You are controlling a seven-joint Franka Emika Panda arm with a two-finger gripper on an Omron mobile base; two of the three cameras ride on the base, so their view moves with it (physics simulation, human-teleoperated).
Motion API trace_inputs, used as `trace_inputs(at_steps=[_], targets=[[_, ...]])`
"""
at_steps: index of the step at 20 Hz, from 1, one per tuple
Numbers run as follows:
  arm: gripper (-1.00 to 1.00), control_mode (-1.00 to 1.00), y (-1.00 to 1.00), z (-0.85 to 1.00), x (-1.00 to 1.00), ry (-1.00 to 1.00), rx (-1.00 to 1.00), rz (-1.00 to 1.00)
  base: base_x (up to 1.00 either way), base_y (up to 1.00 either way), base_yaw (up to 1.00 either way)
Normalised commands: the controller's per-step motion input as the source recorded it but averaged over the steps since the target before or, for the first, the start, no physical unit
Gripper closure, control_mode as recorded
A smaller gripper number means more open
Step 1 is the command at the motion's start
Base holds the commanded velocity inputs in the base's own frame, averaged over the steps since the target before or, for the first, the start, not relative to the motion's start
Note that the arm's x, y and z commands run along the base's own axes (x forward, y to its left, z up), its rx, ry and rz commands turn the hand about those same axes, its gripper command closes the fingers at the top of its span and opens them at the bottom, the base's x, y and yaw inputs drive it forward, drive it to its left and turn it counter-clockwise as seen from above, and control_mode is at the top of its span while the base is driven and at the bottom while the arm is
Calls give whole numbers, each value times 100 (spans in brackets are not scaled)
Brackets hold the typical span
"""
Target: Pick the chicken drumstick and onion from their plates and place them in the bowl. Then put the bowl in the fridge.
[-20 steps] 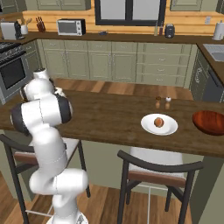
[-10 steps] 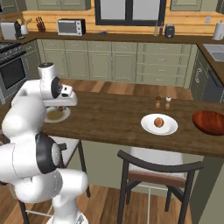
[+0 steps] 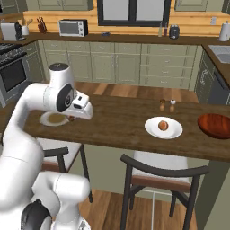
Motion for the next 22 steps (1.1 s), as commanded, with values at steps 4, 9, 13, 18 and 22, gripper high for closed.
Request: trace_inputs(at_steps=[4,9,13,18,22], targets=[[100,-100,-72,55,-100,5,10,-29,0,0,0],[100,-100,-34,8,-65,-4,-4,-4,0,0,0],[100,-100,0,1,-66,-7,-20,11,0,0,0],[100,-100,-5,20,-46,0,-7,14,0,0,0],[100,-100,-5,23,-1,0,0,8,0,0,0]])
